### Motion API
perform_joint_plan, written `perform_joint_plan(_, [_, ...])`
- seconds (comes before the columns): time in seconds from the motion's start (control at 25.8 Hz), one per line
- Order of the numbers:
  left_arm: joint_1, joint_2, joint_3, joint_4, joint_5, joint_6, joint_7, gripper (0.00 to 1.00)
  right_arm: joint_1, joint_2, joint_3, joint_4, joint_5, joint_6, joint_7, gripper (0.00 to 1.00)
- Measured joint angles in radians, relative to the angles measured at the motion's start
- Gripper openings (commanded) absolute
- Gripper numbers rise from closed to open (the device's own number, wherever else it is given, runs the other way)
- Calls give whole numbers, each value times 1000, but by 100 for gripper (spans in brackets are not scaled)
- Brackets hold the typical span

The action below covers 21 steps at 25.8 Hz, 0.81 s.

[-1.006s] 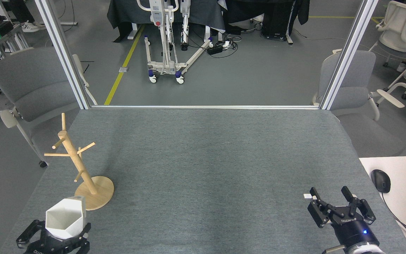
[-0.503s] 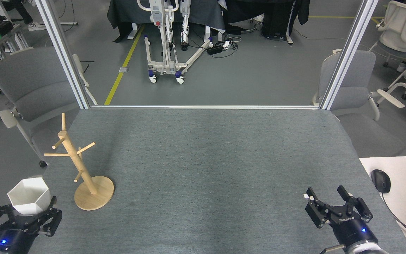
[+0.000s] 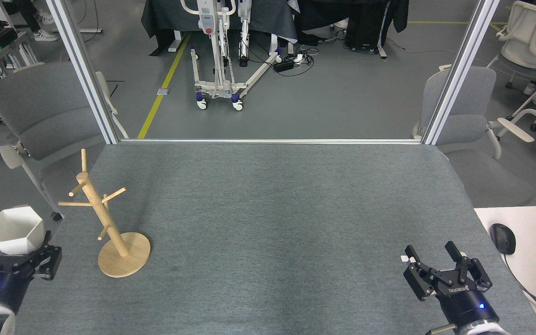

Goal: Hang cup on storage rack
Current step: 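Raise the held cup with the left gripper beside the wooden stand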

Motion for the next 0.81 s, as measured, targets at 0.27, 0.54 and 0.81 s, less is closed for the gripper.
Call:
perform_joint_plan(0.27, [-22,-7,-6,-4,-88,-2,-7,0,-23,-4,0,22,1,3,-2,100])
perform_joint_plan(0.54, [-51,-20,-24,2,-133,-2,-28,0,-47,-3,0,50,7,6,1,100])
perform_joint_plan(0.81, [-67,-22,-63,0,-189,0,-42,0,-57,-9,0,65,5,9,4,100])
